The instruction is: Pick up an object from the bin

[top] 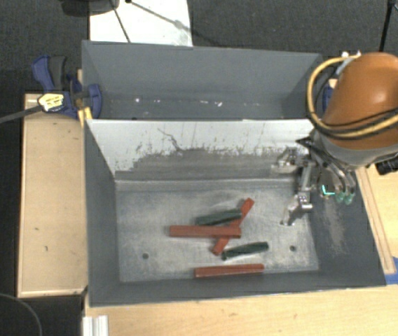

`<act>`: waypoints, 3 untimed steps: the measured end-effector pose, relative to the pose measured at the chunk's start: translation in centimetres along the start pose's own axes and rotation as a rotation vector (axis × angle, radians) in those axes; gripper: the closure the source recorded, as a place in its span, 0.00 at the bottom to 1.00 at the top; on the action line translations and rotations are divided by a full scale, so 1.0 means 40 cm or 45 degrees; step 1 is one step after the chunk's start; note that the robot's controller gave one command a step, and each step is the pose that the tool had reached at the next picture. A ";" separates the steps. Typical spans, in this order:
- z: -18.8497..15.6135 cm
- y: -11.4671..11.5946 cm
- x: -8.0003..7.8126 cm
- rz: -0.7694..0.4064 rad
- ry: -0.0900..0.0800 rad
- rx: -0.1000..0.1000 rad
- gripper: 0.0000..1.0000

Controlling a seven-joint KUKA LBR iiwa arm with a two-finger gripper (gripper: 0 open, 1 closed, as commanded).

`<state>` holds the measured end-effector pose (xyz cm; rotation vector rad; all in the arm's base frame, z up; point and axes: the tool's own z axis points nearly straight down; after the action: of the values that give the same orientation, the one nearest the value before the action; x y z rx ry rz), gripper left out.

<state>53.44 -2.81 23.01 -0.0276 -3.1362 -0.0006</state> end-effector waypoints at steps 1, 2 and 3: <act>-0.011 0.000 -0.004 -0.001 -0.011 0.000 0.00; 0.124 0.075 -0.015 -0.125 -0.016 0.001 0.00; 0.175 0.218 0.034 -0.320 -0.007 -0.001 0.00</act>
Offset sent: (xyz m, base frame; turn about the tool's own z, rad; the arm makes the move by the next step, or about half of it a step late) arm 0.0119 0.0890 -0.1601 -0.2751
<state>52.18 5.94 16.02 0.3667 -3.1203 -0.0024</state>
